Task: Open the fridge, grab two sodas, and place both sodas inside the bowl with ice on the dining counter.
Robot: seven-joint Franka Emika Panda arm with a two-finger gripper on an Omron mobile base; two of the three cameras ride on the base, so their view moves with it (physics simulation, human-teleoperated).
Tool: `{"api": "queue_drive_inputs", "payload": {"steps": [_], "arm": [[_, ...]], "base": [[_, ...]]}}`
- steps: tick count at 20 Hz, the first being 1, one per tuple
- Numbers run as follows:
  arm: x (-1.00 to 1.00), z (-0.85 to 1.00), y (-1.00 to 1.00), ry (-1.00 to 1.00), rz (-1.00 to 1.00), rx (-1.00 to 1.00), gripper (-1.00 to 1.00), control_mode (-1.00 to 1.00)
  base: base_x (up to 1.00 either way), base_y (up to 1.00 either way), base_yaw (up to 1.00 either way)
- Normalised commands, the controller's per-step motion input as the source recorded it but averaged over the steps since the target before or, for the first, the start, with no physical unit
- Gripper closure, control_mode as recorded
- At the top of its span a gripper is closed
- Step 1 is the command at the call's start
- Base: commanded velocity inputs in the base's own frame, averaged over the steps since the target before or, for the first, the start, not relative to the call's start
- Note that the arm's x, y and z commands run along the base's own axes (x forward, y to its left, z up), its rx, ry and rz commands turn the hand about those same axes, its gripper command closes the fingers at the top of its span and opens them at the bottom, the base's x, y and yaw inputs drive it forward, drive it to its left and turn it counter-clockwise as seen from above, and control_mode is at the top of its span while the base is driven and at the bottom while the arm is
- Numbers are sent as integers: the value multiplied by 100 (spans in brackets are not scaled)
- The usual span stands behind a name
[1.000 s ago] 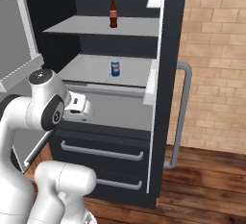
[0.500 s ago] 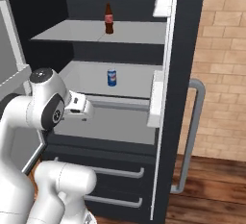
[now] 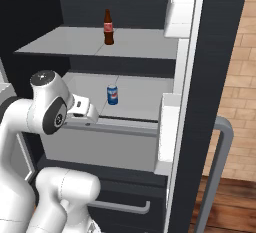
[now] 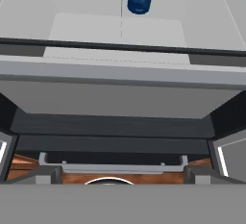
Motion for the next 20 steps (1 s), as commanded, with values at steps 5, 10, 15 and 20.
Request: {"api": "queue_drive_inputs", "payload": {"steps": [5,10,15,20], "arm": [[0,0,0,0,0,0,-100,100],[7,-2,-3,-6,0,2,-100,-100],[33,-17,-9,-35,1,10,-100,-100],[41,-18,-4,-27,1,11,-100,-100]], "base": [[60,-11,0],[34,-14,0],[0,0,0],[0,0,0]]}}
